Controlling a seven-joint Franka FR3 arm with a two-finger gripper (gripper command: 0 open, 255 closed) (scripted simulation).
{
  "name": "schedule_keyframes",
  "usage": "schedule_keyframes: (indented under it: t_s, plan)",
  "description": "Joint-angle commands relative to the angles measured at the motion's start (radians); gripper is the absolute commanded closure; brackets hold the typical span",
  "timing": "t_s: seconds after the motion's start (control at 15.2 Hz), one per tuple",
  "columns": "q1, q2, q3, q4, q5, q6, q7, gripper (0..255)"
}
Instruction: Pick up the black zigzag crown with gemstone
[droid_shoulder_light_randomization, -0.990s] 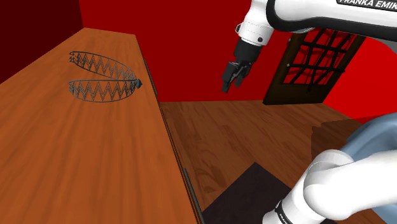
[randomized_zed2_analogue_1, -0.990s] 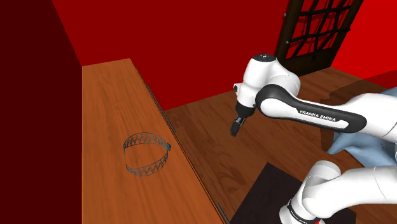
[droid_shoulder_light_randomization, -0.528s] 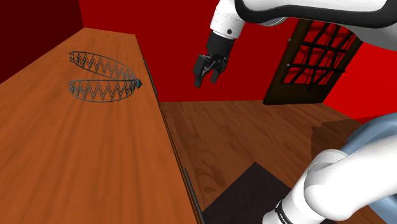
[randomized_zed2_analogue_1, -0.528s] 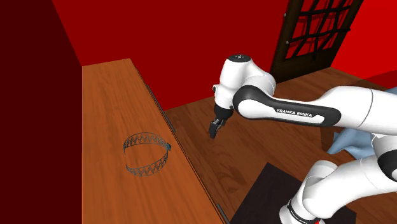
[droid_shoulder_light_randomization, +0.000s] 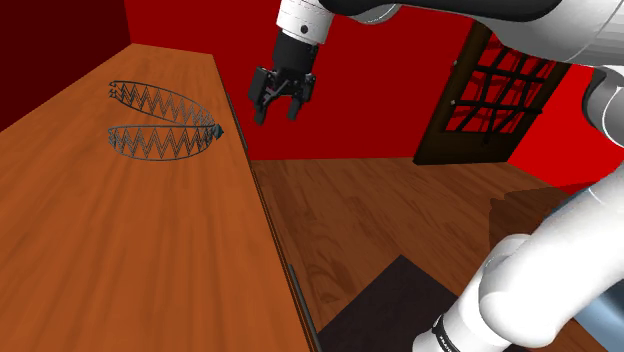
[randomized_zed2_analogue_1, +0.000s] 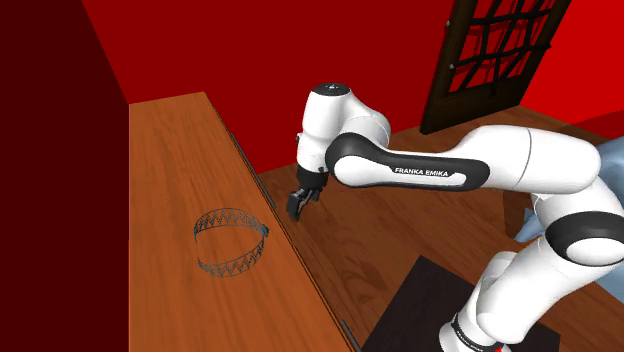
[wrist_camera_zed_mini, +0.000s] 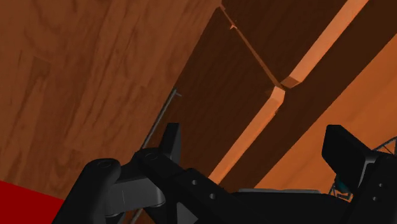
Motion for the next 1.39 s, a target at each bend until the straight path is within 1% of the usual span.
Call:
schedule_keyframes:
  t_s: [0.0, 0.26, 0.53, 0.59, 1.06, 1.19, 1.25, 1.32]
  plan:
    - [0.01, 0.074, 0.026, 0.079, -0.017, -0.001, 0.041, 0]
    - [0.04, 0.229, 0.069, 0.263, -0.069, -0.021, 0.119, 0]
    - [0.099, 0.407, 0.099, 0.496, -0.142, -0.072, 0.194, 0]
    - [0.102, 0.412, 0.098, 0.502, -0.144, -0.074, 0.196, 0]
    - [0.087, 0.372, 0.093, 0.347, -0.125, 0.045, 0.186, 0]
    - [0.087, 0.372, 0.093, 0.346, -0.125, 0.045, 0.186, 0]
    - [0.087, 0.372, 0.093, 0.347, -0.125, 0.045, 0.186, 255]
    - [0.087, 0.372, 0.093, 0.347, -0.125, 0.045, 0.187, 255]
